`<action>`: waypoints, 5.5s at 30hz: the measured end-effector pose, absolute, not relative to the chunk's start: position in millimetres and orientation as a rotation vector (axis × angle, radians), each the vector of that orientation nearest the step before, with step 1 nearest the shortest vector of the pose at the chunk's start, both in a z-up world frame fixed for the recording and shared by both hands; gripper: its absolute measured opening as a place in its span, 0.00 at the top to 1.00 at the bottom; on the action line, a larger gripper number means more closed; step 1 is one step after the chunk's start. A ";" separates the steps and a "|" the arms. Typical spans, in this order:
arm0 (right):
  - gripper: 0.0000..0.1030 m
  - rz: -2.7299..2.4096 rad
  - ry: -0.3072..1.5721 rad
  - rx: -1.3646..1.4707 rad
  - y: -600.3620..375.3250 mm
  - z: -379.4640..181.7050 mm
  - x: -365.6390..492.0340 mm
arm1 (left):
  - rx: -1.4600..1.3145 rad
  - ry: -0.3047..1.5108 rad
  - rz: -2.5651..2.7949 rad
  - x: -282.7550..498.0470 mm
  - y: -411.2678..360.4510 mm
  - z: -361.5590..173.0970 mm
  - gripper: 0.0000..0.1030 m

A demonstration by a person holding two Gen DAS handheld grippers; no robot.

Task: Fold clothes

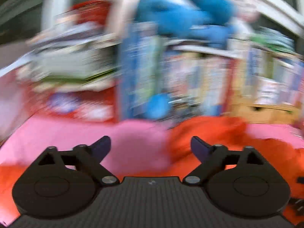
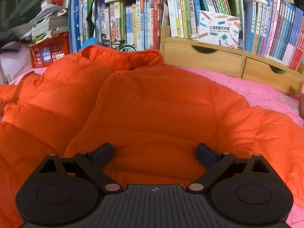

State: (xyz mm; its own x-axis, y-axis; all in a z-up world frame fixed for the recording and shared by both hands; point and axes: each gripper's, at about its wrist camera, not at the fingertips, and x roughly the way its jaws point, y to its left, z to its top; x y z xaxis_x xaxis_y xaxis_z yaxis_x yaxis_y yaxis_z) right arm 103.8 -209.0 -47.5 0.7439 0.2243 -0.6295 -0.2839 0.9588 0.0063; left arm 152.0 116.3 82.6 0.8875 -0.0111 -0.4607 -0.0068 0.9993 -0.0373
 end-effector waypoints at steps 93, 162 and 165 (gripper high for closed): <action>0.90 0.175 0.628 -0.018 -132.7 -3.9 314.3 | 0.016 0.661 0.102 131.6 127.4 -32.8 0.10; 0.13 0.155 0.599 -0.125 -186.3 -43.8 184.0 | -0.341 0.398 0.774 61.2 346.6 39.7 0.96; 0.12 0.145 0.591 -0.192 -165.9 -47.9 187.0 | -0.475 0.433 0.497 39.7 315.8 31.3 0.61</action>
State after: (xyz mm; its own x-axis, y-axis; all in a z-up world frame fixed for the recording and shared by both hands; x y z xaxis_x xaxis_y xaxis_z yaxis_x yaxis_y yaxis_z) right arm 187.0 -165.9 -47.9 0.8212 0.0810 -0.5649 -0.1905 0.9720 -0.1375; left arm 39.7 315.8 31.3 0.7948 0.3467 -0.4982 -0.5410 0.7768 -0.3225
